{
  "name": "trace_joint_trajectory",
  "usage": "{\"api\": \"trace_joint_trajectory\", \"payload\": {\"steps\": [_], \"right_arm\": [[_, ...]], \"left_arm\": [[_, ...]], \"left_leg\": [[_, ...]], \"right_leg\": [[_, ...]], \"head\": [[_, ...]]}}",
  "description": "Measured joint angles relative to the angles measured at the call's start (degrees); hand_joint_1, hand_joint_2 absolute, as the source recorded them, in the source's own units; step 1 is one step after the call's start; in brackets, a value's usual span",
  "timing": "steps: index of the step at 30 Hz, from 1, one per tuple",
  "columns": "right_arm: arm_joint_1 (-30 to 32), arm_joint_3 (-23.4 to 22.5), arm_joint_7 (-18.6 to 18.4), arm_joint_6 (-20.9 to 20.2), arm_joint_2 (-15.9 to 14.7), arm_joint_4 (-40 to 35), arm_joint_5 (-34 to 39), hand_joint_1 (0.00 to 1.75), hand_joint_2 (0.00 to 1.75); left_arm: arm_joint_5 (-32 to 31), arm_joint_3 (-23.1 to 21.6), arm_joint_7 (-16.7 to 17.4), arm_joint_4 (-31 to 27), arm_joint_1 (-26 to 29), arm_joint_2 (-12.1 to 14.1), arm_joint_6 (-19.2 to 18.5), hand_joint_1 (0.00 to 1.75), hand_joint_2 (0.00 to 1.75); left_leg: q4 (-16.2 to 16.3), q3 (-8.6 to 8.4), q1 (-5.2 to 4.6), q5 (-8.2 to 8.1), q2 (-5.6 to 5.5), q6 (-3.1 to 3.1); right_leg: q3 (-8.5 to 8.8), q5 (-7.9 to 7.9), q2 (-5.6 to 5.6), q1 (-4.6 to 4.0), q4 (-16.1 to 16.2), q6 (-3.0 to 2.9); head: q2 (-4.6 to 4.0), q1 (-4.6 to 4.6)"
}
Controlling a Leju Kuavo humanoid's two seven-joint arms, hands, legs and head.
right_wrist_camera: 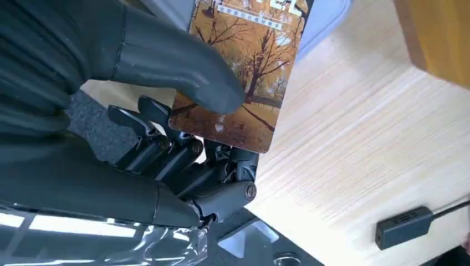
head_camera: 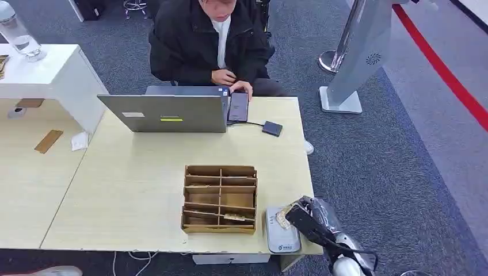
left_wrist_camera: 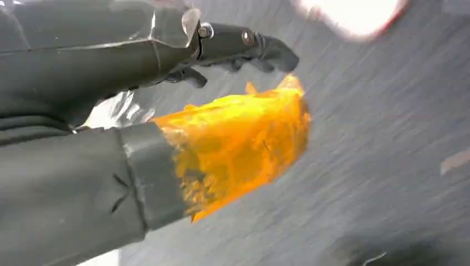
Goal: Pass the card to the sensor for recognition and then transmit it.
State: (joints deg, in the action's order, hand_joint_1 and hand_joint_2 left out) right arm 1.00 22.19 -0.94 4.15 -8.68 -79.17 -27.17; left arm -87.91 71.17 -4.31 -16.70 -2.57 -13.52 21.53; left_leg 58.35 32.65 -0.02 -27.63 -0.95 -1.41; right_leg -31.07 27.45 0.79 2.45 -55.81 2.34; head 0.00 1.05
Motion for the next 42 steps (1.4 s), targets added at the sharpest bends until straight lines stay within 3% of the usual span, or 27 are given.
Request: {"api": "trace_joint_trajectory", "payload": {"steps": [1,5,8,42], "right_arm": [[0.46,0.00,-0.28,0.02,0.11,-0.63,-0.15,1.75,1.75],[1.55,-0.17,-0.35,0.09,0.41,-2.01,-0.72,1.75,1.75],[2.23,-0.37,0.22,0.26,0.74,-3.19,-1.73,1.75,1.75],[3.46,-4.15,5.93,3.78,5.66,-11.19,-6.43,1.75,1.75]], "left_arm": [[0.00,-0.31,0.00,0.86,-0.68,-0.84,2.50,0.00,0.00],[-0.07,-1.64,-0.63,2.12,-1.51,-1.38,-3.52,0.00,0.00],[-0.13,-2.23,-0.68,2.50,-1.56,-1.65,-4.46,0.00,0.00],[0.42,-3.15,-1.00,3.00,-1.72,-2.43,-4.61,0.00,0.00]], "left_leg": [[0.00,-0.05,0.00,-0.01,0.05,0.00],[0.03,-0.05,-0.03,-0.01,0.15,0.00],[0.02,-0.02,0.00,-0.03,0.13,0.03],[0.01,0.01,0.05,-0.04,0.16,0.05]], "right_leg": [[0.00,-0.02,-0.08,0.00,0.00,0.02],[-0.11,-0.04,-0.23,0.00,0.01,0.04],[-0.14,0.01,-0.21,-0.02,0.01,0.04],[-0.16,0.03,-0.24,-0.06,0.00,0.00]], "head": [[0.00,-0.09],[0.00,-0.09],[0.00,-0.09],[0.00,-0.09]]}}
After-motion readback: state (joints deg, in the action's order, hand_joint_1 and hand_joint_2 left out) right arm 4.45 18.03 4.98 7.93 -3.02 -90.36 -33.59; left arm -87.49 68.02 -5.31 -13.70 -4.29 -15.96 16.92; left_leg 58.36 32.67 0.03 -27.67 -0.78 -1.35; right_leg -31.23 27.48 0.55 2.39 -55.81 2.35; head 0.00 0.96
